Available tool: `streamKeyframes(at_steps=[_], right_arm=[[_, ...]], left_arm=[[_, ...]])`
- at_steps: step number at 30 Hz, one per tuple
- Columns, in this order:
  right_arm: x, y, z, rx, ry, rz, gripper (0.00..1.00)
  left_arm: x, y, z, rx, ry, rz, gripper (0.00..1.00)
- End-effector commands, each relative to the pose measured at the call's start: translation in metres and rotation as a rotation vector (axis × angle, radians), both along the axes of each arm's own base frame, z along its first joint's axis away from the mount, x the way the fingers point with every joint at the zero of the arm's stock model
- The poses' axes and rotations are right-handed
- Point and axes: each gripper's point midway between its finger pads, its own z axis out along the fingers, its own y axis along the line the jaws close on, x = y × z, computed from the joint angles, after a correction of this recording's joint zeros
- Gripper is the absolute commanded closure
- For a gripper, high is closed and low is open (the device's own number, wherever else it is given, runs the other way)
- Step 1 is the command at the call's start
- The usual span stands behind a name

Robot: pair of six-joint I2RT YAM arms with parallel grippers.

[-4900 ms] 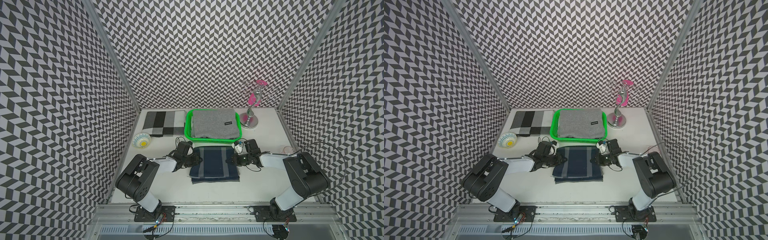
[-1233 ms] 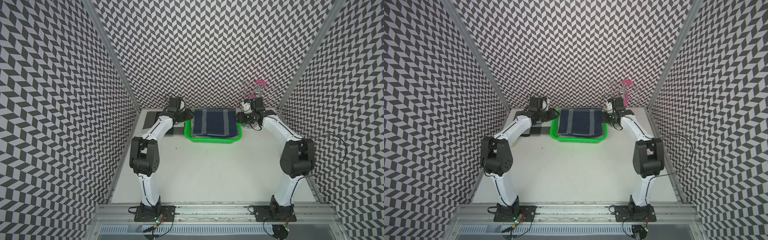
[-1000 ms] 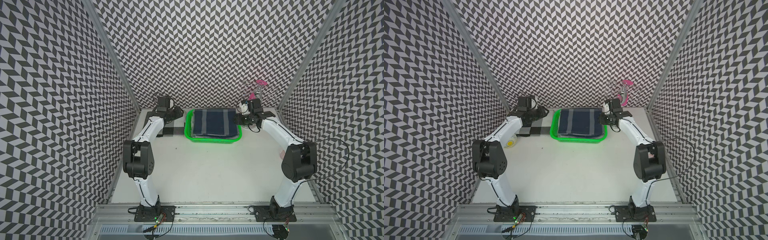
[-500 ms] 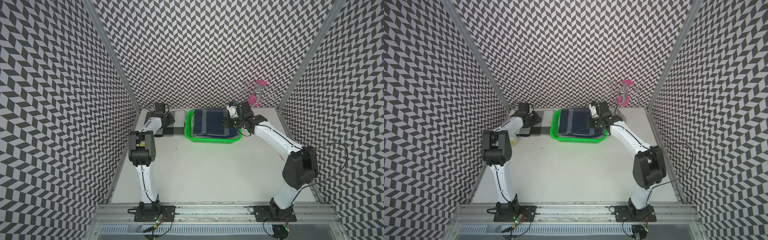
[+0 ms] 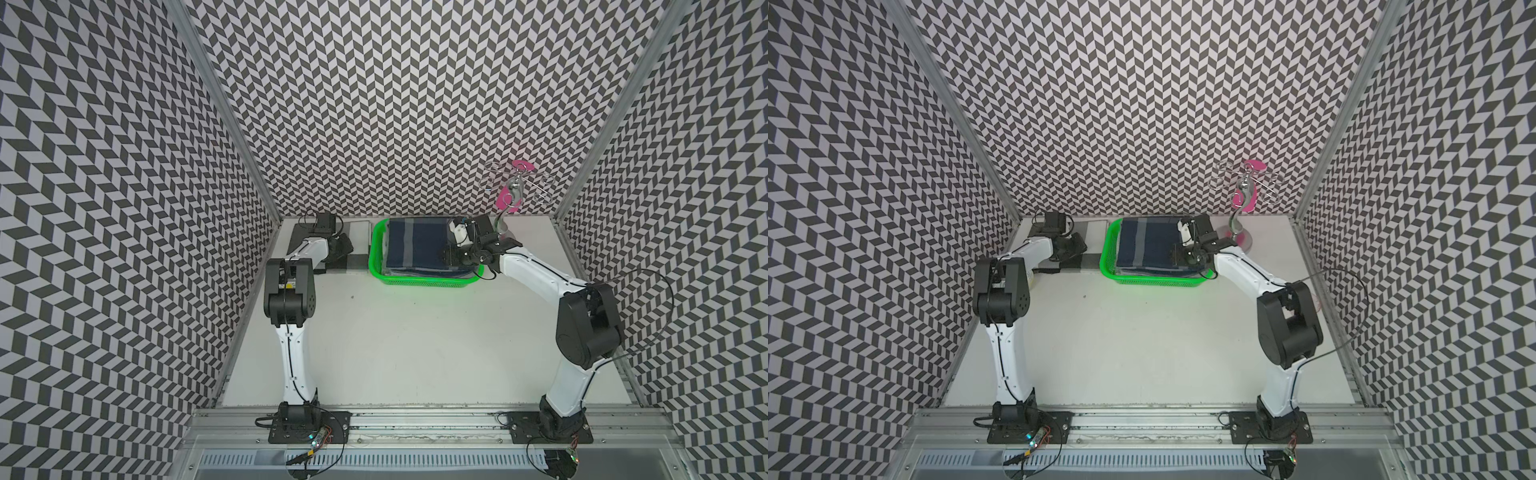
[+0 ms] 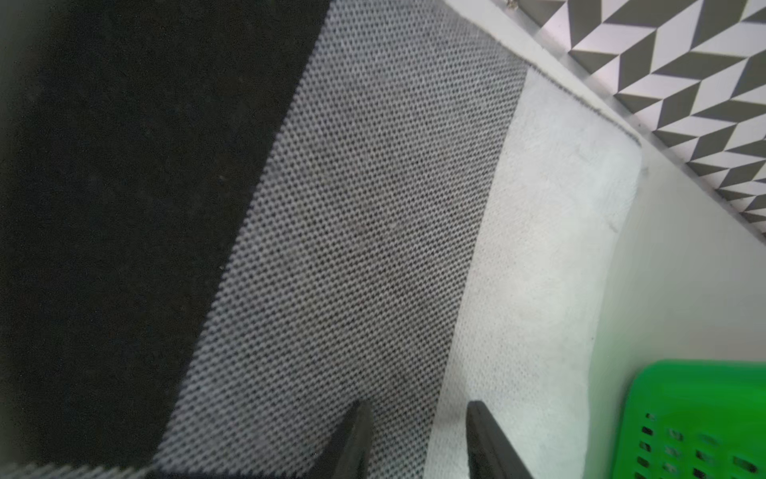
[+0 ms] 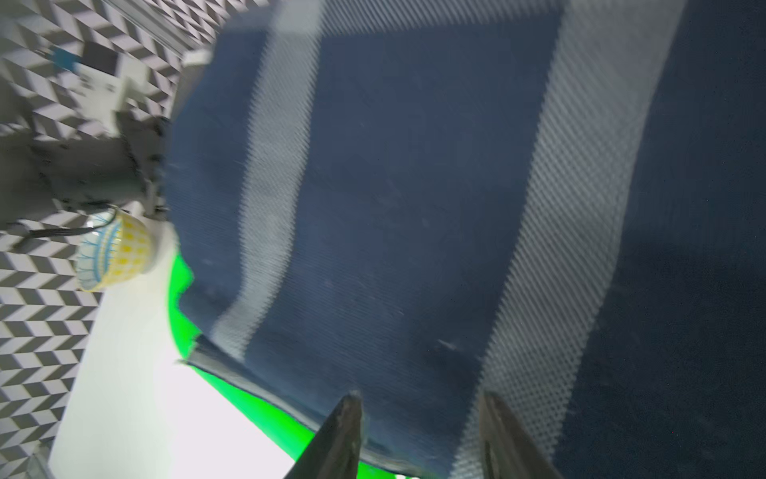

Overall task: Put the folded scarf in the basket
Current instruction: Move the scarf to the center of the board.

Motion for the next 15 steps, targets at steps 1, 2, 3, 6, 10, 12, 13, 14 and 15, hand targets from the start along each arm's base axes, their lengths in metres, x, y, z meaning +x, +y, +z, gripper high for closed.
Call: streamKeyframes(at_steps=[1,2,3,6,10,12,13,14,15], right_arm=[[0.014,-0.015,-0.004,0.047,-0.019,-0.051,0.51],[0.015,-0.021,-0.008,0.046,-0.014,-0.062,0.51],[0.016,-0.027,-0.011,0.042,-0.006,-0.072,0.51],[0.015,-0.046,-0.019,0.023,0.015,-0.102,0.51],[0.006,-0.067,-0.032,-0.018,0.03,-0.124,0.51],[0.001,-0.078,-0.041,-0.035,0.053,-0.14,0.51],[-0.001,-0.084,-0.045,-0.036,0.065,-0.15,0.51],[-0.003,-0.088,-0.047,-0.032,0.071,-0.156,0.51],[-0.005,-0.093,-0.048,-0.027,0.072,-0.165,0.51]], left_arm=[[-0.035,-0.015,-0.026,-0.016,0.11,-0.039,0.6],[-0.04,-0.018,-0.029,-0.018,0.116,-0.048,0.6],[-0.044,-0.022,-0.032,-0.015,0.127,-0.059,0.61],[-0.057,-0.031,-0.04,-0.024,0.155,-0.075,0.62],[-0.074,-0.048,-0.048,-0.026,0.181,-0.109,0.62],[-0.084,-0.049,-0.052,-0.022,0.198,-0.112,0.62],[-0.09,-0.052,-0.054,-0.024,0.205,-0.115,0.62],[-0.096,-0.054,-0.056,-0.025,0.212,-0.122,0.62],[-0.103,-0.057,-0.059,-0.025,0.221,-0.131,0.62]])
